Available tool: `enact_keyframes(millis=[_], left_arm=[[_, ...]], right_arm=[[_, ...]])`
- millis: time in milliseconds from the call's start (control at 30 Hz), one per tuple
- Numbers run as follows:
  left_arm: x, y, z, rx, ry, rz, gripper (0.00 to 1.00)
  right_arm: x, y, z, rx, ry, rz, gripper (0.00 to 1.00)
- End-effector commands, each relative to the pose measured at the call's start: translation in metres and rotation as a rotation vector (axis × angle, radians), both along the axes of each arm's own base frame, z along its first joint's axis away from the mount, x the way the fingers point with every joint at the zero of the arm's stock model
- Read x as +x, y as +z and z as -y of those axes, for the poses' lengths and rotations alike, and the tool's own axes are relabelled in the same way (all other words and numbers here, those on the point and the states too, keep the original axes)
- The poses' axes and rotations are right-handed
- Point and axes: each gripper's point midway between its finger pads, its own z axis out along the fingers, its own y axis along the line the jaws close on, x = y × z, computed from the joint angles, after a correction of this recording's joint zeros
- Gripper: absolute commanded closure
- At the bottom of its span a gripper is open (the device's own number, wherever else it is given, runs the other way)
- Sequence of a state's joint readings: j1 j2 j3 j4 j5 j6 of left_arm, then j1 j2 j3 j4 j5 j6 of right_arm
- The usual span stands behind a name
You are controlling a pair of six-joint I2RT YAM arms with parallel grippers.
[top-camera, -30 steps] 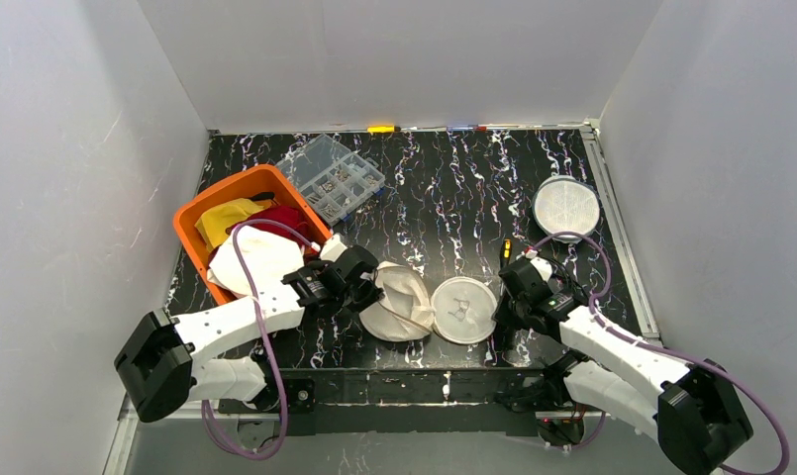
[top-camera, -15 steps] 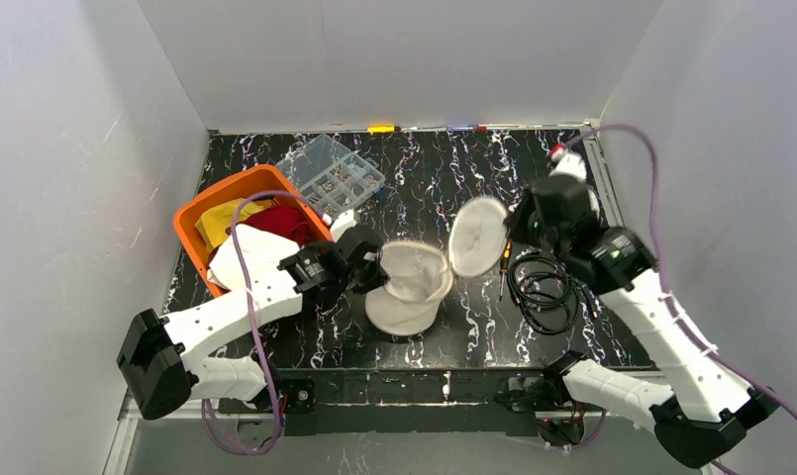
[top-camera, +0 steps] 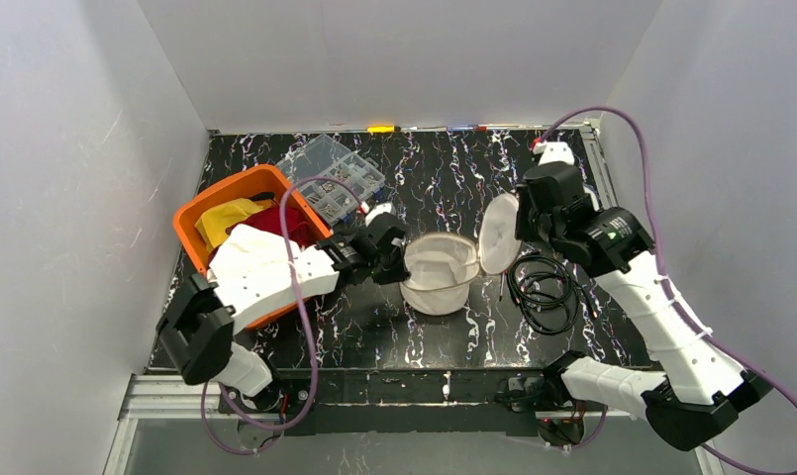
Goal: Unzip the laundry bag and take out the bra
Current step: Close the laundry bag at the center of the board.
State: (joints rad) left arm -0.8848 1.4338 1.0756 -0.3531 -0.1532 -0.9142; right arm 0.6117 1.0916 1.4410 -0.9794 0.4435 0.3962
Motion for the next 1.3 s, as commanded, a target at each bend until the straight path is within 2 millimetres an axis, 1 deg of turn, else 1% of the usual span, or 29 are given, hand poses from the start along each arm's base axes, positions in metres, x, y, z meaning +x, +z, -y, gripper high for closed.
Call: enact_keyframes(millis=[0, 100, 233, 300, 400, 433, 467, 533, 633, 733, 833, 967, 1100, 1167, 1267], left_arm=[[-0.005, -0.021, 0.009, -0.025, -0.042, -0.035, 1.0], [-0.003, -0.017, 0.012, -0.031, -0.048, -0.031, 1.0], [-0.003, -0.007, 0.013, -0.028, -0.064, -0.027, 0.99], [-0.005, -0.003, 0.01, -0.02, -0.067, -0.025, 0.9], [-0.009, 0.004, 0.004, -0.018, -0.076, -0.012, 0.73], [-0.01, 0.007, 0.001, -0.018, -0.074, -0.006, 0.66], [-0.011, 0.009, -0.002, -0.014, -0.071, 0.001, 0.62], [-0.01, 0.014, -0.01, -0.002, -0.061, 0.028, 0.55], [-0.003, 0.017, -0.021, 0.043, -0.042, 0.064, 0.53], [0.006, 0.018, -0.023, 0.073, -0.042, 0.078, 0.53], [0.011, 0.014, -0.016, 0.093, -0.066, 0.066, 0.55], [0.014, 0.002, -0.003, 0.084, -0.094, 0.035, 0.64], [0.013, -0.005, 0.003, 0.052, -0.101, 0.024, 0.71], [0.012, -0.009, 0.002, 0.059, -0.101, 0.022, 0.79], [0.012, -0.017, -0.001, 0.077, -0.104, 0.022, 0.95]], right_arm=[[-0.002, -0.016, 0.01, -0.054, -0.015, 0.001, 0.99], [-0.002, -0.018, 0.012, -0.073, -0.018, 0.0, 0.99], [0.002, -0.009, 0.007, -0.069, 0.006, 0.005, 0.99], [0.003, -0.008, 0.004, -0.075, 0.025, -0.002, 0.99], [0.003, -0.015, 0.002, -0.091, 0.04, -0.019, 0.99], [0.002, -0.019, 0.002, -0.1, 0.043, -0.026, 0.99], [0.002, -0.021, 0.003, -0.103, 0.046, -0.029, 0.99], [0.0, -0.025, 0.004, -0.107, 0.048, -0.034, 0.99], [-0.002, -0.029, 0.003, -0.106, 0.057, -0.04, 0.99], [-0.004, -0.031, 0.003, -0.103, 0.065, -0.042, 0.99], [-0.005, -0.033, 0.0, -0.096, 0.08, -0.044, 0.99], [-0.007, -0.033, -0.008, -0.076, 0.112, -0.05, 0.99], [-0.008, -0.034, -0.017, -0.07, 0.137, -0.059, 0.99], [-0.01, -0.032, -0.023, -0.055, 0.153, -0.054, 0.99], [-0.012, -0.025, -0.043, 0.021, 0.208, -0.034, 0.99]])
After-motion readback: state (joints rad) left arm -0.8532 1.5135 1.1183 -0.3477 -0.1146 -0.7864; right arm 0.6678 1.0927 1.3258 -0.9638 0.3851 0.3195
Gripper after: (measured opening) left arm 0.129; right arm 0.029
